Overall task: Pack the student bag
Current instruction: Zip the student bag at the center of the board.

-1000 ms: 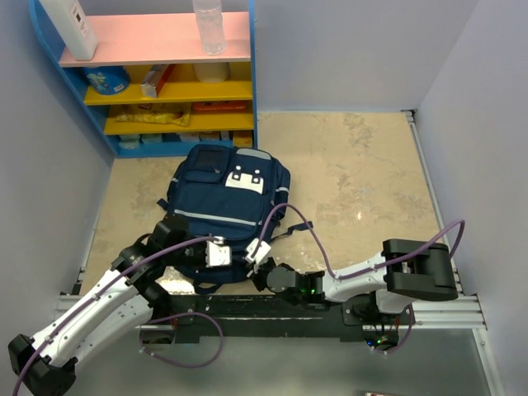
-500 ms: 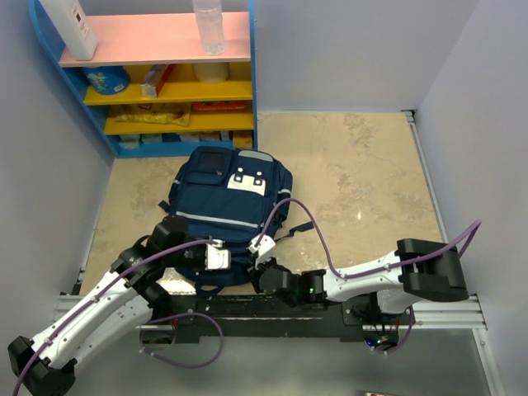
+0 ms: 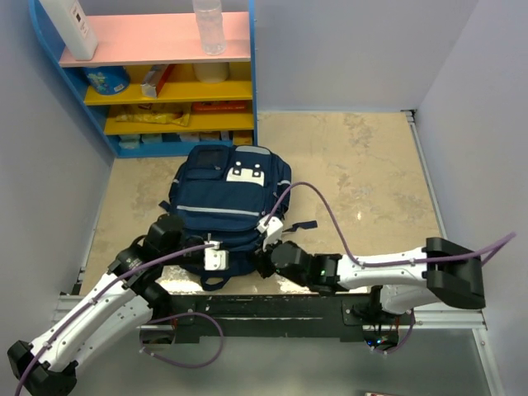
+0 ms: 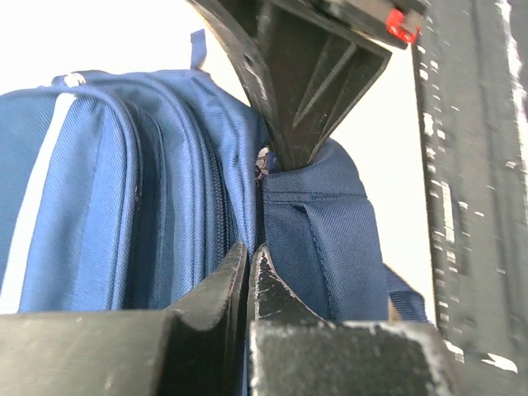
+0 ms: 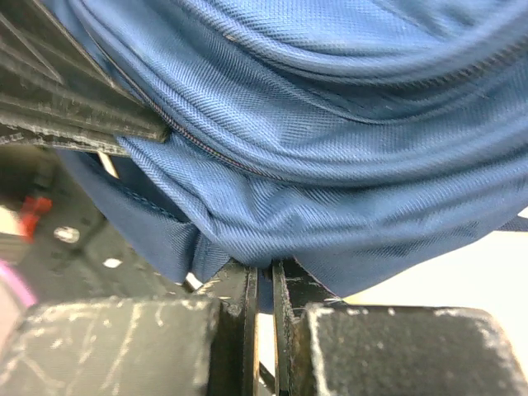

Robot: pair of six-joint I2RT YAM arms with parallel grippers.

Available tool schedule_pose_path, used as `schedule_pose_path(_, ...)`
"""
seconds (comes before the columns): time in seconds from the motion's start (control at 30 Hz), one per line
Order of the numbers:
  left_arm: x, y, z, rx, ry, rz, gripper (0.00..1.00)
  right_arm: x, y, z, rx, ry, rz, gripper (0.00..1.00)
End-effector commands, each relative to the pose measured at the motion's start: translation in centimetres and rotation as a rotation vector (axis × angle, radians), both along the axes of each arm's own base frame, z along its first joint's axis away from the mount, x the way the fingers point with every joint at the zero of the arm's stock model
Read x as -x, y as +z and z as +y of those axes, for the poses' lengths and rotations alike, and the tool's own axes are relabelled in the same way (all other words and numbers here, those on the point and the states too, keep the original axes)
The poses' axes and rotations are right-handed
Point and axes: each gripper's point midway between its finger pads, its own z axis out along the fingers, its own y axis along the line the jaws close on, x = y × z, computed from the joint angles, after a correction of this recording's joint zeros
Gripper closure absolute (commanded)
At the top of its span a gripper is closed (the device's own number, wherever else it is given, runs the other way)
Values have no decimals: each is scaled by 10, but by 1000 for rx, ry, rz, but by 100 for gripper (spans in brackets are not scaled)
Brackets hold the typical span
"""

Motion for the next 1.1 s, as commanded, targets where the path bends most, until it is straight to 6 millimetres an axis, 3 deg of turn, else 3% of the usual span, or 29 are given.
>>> schedule_pose_path(0.0, -7, 18, 12, -30, 35, -70, 100, -36, -22, -61, 136, -151, 39, 100)
schedule_pose_path(0.13, -16, 19, 23, -76, 80, -113, 100, -27, -38, -64, 215, -110, 83, 100)
schedule_pose_path(0.27, -25, 25, 31, -104, 115, -158, 100, -21, -31, -62, 211, -43, 74, 100)
schedule_pose_path(0.33, -26, 26, 32, -111, 118, -165, 100, -17, -21, -54, 157, 11, 49, 81)
schedule_pose_path(0.37, -26, 28, 32, -107, 118, -165, 100, -18, -19, -51, 144, 20, 40, 77)
schedule_pose_path(0.6, -21, 31, 28, -75, 95, -140, 100, -18, 0, -16, 4, 76, 20, 66)
schedule_pose_path(0.73, -20, 31, 27, -73, 91, -136, 100, -12, 0, -8, -47, 101, 50, 61)
schedule_pose_path(0.77, -21, 32, 27, -70, 90, -138, 100, -9, -3, -14, -60, 106, 46, 60)
schedule_pose_path(0.8, -20, 34, 26, -62, 86, -136, 100, -9, 9, -10, -119, 118, 18, 60)
schedule_pose_path(0.93, -16, 35, 22, -36, 73, -118, 100, -18, 13, -19, -153, 97, -80, 63)
schedule_pose_path(1.07, -12, 32, 17, -14, 54, -89, 100, -22, 20, -2, -186, 124, -137, 69)
